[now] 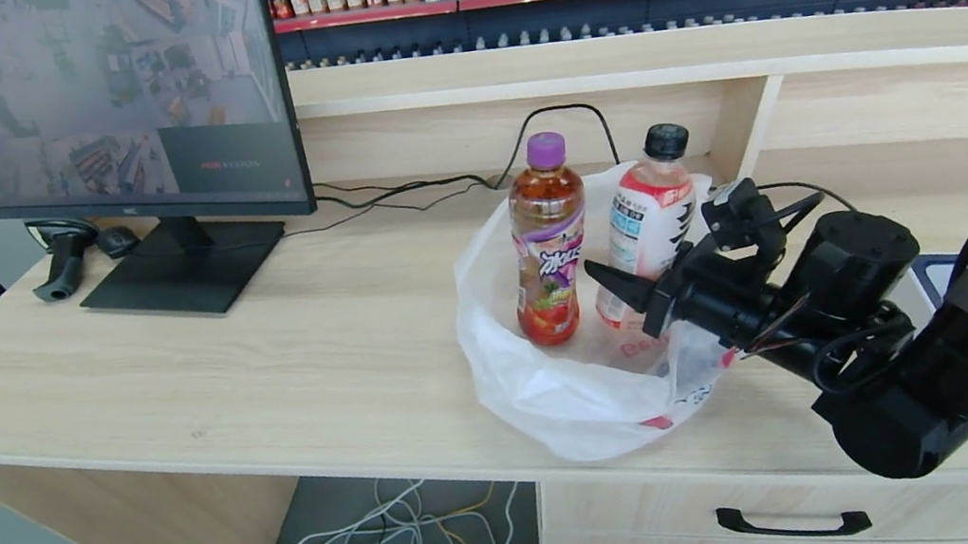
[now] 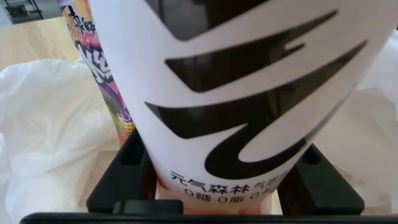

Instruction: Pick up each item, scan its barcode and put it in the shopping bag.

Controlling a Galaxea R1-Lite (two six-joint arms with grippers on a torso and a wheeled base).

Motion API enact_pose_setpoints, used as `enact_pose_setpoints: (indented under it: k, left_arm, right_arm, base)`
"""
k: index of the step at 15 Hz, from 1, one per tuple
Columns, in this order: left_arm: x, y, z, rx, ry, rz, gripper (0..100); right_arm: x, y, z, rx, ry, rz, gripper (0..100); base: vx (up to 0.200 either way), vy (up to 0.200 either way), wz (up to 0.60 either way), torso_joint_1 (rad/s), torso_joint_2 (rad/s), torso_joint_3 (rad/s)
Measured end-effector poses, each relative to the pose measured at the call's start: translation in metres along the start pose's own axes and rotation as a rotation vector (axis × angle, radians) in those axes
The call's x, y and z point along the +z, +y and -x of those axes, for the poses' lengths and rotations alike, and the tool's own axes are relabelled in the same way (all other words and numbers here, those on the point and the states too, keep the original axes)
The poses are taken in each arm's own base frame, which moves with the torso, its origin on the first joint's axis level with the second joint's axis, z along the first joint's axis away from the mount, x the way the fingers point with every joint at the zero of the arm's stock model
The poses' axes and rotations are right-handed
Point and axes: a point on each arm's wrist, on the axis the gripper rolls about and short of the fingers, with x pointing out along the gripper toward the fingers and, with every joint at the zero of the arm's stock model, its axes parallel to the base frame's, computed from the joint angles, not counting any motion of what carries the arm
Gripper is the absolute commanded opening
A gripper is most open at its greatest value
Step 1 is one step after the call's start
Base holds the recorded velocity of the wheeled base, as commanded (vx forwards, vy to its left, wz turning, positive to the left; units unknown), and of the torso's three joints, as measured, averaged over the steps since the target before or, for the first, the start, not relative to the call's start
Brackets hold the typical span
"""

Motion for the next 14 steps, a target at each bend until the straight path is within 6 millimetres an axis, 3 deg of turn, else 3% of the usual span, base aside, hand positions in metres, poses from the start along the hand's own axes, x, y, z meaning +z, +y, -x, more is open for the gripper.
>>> enact_pose_setpoints:
  k: [13,14]
  left_arm:
    - [0.000,0.000,0.000,0.000,0.000,0.000,0]
    - [0.000,0.000,0.000,0.000,0.000,0.000,0]
  right_arm:
    - [-0.014,0.001,0.002,0.001,0.039,-0.013,0]
    - [-0.015,0.001,0.002,0.002,0.048,-0.016,100]
  base:
    - [0.000,0.000,0.00,0.000,0.00,0.000]
    - [0.000,0.000,0.00,0.000,0.00,0.000]
